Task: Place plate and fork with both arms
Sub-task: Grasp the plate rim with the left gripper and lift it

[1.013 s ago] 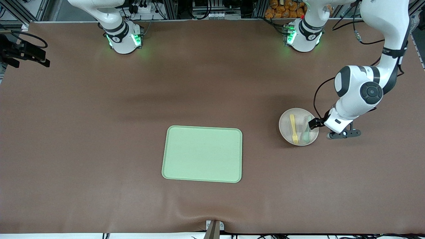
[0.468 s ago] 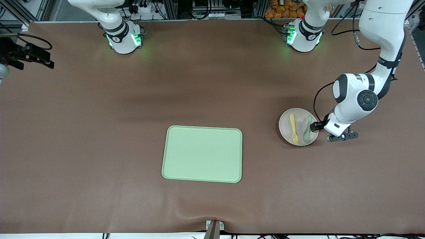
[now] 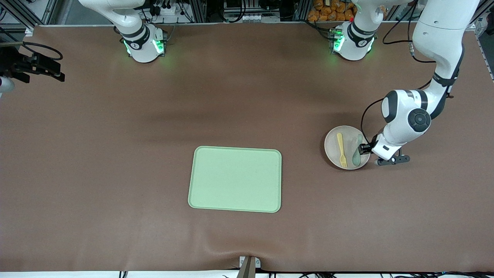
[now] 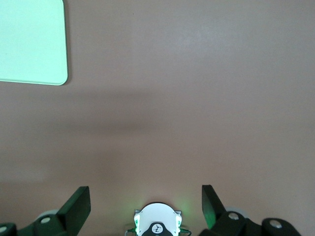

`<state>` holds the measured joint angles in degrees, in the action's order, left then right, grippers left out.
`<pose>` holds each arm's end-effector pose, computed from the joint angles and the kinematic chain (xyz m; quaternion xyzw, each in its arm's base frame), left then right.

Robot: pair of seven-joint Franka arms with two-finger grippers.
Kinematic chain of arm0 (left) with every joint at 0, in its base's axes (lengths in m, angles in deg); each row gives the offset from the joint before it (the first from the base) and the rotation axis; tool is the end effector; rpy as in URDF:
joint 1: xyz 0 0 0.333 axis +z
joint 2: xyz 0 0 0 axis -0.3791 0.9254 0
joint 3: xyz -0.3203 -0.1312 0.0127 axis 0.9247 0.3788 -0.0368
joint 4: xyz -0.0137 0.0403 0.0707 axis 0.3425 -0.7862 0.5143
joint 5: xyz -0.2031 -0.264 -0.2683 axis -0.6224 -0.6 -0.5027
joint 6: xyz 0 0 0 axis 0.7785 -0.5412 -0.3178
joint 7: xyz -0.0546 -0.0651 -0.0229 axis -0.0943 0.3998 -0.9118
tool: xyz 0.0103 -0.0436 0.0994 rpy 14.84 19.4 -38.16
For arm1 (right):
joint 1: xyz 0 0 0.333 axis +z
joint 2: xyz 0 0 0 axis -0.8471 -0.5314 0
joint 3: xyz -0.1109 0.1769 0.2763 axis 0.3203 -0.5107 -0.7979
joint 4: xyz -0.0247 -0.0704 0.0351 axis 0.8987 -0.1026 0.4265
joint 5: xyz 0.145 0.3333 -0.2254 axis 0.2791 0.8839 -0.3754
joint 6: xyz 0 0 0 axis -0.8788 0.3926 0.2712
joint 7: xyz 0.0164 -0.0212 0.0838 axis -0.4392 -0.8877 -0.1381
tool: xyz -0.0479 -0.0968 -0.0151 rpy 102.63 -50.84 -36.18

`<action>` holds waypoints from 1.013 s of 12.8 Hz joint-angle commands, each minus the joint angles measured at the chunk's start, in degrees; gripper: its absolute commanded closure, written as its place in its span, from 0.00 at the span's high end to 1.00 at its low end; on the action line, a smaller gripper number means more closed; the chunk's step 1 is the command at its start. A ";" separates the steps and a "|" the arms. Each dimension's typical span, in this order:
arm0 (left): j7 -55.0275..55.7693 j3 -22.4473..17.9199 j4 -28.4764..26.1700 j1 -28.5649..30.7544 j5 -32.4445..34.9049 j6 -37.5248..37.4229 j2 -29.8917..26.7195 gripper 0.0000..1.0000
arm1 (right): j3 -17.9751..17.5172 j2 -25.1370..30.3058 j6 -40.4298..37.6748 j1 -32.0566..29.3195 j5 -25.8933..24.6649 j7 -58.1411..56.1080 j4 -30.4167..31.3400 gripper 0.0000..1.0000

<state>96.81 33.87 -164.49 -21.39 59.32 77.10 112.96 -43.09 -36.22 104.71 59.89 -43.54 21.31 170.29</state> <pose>0.5832 -0.0216 0.1747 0.9980 0.0634 -0.0021 0.0053 0.5525 0.0023 0.6912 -0.9964 -0.0131 0.0828 0.0086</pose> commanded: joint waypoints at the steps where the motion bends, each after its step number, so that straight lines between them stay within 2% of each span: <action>1: 0.36 0.27 -0.06 0.00 -0.53 0.68 -0.72 0.00 | 0.08 0.03 0.05 0.47 -0.52 0.48 0.06 1.00; 7: 1.93 2.81 2.22 -0.09 -1.32 0.60 -4.05 0.00 | 0.08 -0.06 -0.12 1.09 -0.61 0.31 0.15 1.00; 10: 8.77 7.20 6.16 -0.01 -1.32 0.60 -5.20 0.00 | 0.08 -0.15 0.05 1.26 -0.61 0.31 -0.02 1.00; 13: 19.48 12.91 13.97 -1.23 -1.24 0.16 -3.72 0.00 | 0.08 -0.15 0.05 1.52 -0.61 0.31 -0.03 1.00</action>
<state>111.13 44.18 -155.18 -21.78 58.96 77.77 108.37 -43.22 -36.39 104.66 60.48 -43.54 21.30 170.33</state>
